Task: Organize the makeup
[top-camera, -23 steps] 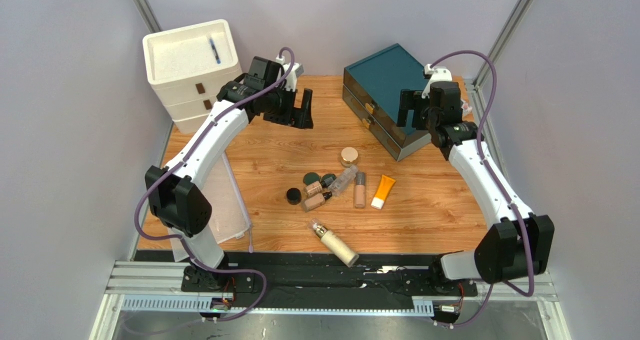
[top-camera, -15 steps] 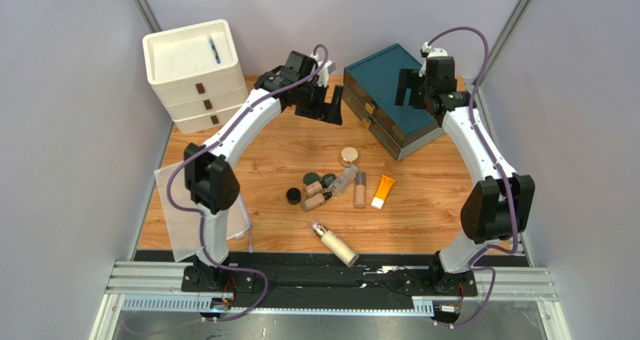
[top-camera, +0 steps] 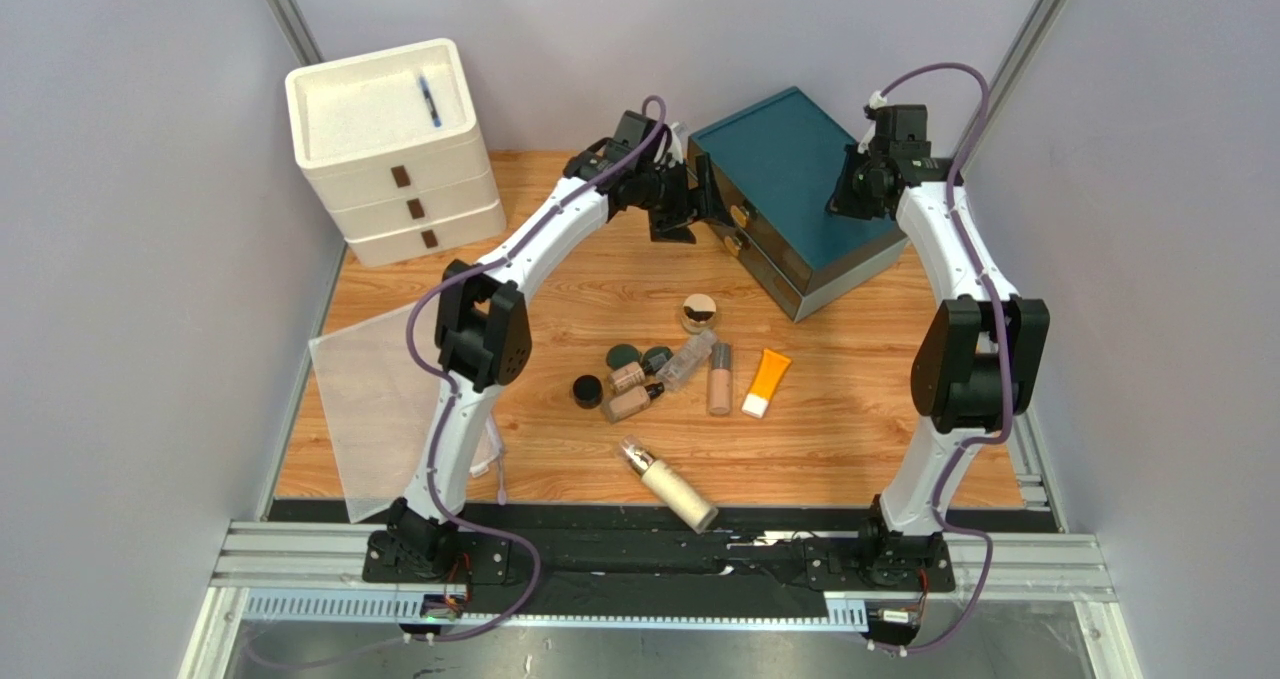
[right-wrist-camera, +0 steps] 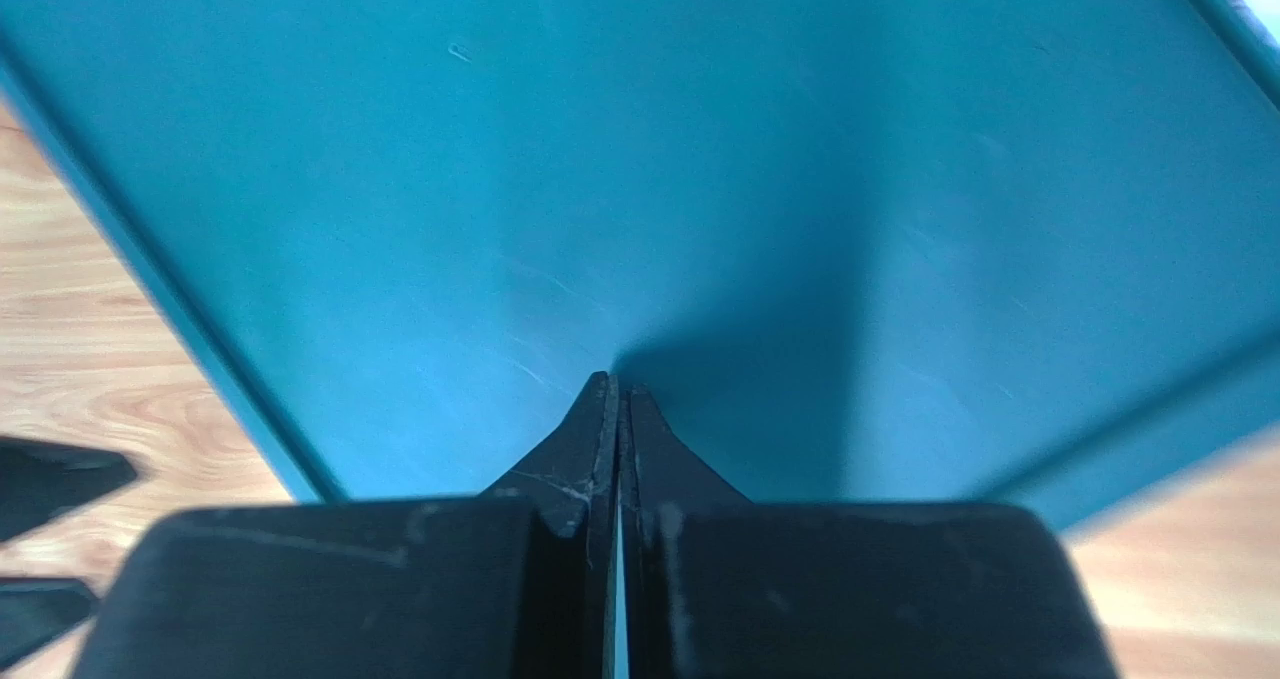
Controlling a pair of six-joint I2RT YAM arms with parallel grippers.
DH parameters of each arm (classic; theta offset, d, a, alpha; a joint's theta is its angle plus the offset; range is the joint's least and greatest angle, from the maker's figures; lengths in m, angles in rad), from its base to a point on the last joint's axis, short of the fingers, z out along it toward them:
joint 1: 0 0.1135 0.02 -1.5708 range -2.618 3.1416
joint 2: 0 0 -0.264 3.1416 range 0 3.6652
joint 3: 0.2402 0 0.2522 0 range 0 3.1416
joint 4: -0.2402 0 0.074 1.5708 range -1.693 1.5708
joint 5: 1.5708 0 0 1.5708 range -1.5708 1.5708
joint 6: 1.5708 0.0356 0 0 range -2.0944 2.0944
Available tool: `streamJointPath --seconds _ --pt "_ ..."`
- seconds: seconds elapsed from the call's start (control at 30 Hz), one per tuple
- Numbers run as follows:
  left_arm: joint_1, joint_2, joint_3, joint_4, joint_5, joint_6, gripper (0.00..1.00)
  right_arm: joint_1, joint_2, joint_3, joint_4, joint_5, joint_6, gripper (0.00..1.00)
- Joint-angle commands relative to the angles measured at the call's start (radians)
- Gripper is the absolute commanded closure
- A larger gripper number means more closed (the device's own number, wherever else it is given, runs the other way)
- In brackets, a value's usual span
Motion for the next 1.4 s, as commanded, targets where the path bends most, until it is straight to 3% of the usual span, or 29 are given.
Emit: streamJointPath --seconds 0.0,0.37,0.57,0.77,1.03,1.13,1.27,1.37 --pt "-0.027 0.048 0.056 0.140 -0.015 -0.219 0.16 0.012 0.024 -0.027 -0.034 -0.080 0.012 1.00" --pt "-0.043 0.143 0.087 0.292 -0.084 -0.459 0.19 0.011 0.030 -0.053 -0.030 -0.113 0.009 1.00" --pt "-0.040 0.156 0.090 0.306 -0.130 -0.507 0.28 0.011 0.033 -0.061 -0.030 -0.121 0.002 1.00" --pt "-0.033 0.202 0.142 0.220 -0.146 -0.530 0.44 0.011 0.041 -0.067 -0.031 -0.121 -0.004 1.00" --pt "-0.032 0.246 0.189 0.136 -0.150 -0.525 0.53 0.012 0.061 -0.058 -0.041 -0.115 -0.010 1.00" --pt "-0.027 0.248 0.186 0.096 -0.147 -0.499 0.64 0.011 0.066 -0.059 -0.045 -0.117 -0.011 1.00" --pt "-0.012 0.245 0.177 -0.005 -0.149 -0.450 0.89 0.011 0.070 -0.064 -0.048 -0.115 -0.017 1.00" --pt "0.003 0.235 0.151 -0.065 -0.153 -0.418 0.96 0.008 0.073 -0.068 -0.051 -0.113 -0.021 1.00"
